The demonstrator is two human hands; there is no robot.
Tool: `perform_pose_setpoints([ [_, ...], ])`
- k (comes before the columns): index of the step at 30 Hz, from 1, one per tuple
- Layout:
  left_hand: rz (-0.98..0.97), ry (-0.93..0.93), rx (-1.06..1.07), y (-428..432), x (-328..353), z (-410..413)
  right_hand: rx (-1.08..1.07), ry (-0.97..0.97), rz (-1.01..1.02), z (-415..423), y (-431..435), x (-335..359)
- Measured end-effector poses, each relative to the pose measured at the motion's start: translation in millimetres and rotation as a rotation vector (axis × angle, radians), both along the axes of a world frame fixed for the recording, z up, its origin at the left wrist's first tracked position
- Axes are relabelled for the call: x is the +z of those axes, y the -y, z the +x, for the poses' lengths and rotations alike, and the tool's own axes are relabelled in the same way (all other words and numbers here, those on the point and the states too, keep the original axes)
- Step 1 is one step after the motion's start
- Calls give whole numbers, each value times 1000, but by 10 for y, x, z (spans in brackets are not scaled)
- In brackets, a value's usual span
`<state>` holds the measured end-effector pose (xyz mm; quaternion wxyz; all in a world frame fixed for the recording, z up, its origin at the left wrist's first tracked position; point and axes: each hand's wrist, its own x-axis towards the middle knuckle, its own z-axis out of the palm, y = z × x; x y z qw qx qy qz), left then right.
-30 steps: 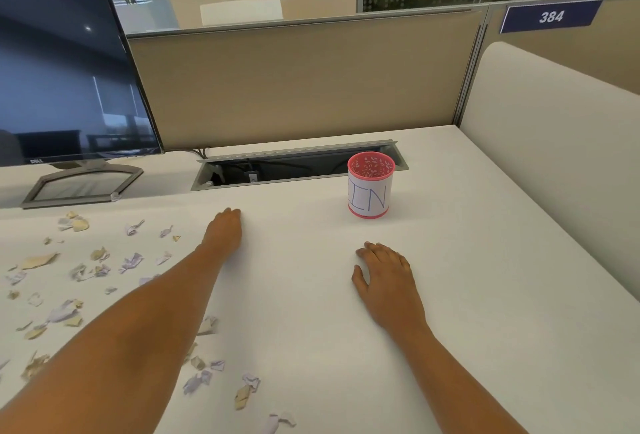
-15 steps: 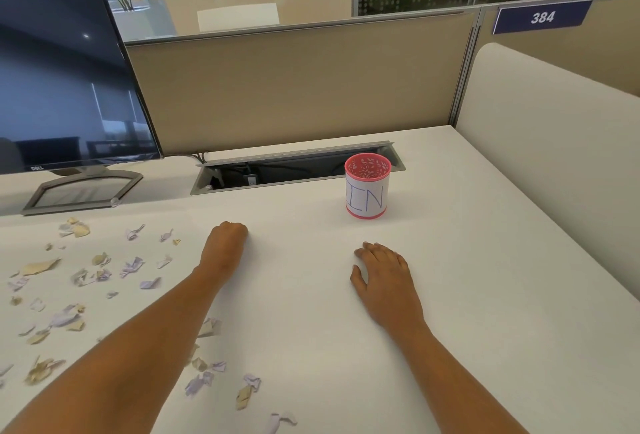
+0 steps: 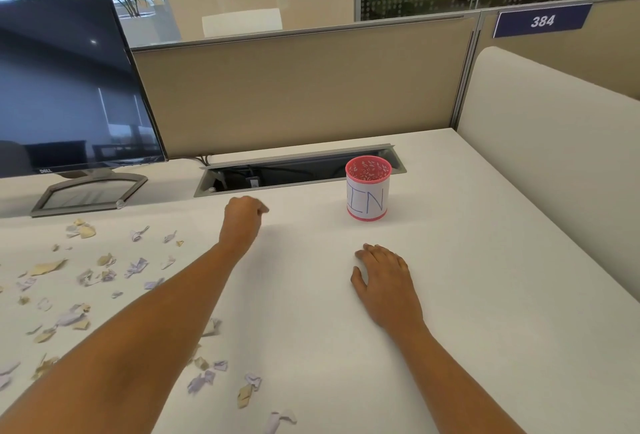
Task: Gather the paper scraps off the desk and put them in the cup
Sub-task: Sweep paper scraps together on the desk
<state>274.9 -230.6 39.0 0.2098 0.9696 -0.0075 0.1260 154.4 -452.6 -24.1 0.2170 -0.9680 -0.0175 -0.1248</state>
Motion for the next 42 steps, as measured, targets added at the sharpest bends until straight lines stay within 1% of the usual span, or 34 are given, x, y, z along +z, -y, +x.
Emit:
perform_pose_setpoints([
  [4,-47,103,-102,391,314,145,-7,18,18,-1,-4,2],
  [12,-73,145,-346,1287,763,297,10,19,-6,1,4,-8],
  [16,12,82,-446,1579,784,304,5,26,-2,8,9,-5],
  [19,82,0,-480,1673,728,293,3,26,-7,4,7,-2],
  [22,109,-37,-498,1700,675,244,2,32,3,-6,8,-2],
  [27,42,0,-466,1577,641,102,10,27,9,-5,7,3],
  [31,-25,28,-398,1214,496,-56,16,16,-7,-4,15,4],
  [33,-51,-12,-312,963,332,-126,14,0,-28,1,18,3],
  [35,-45,-107,-223,714,137,-188,8,-8,-34,5,18,5],
  [37,0,-212,-166,489,-46,-238,1,-7,-32,2,13,6],
  [42,239,-378,-94,50,-359,-311,-7,-5,-41,1,10,0],
])
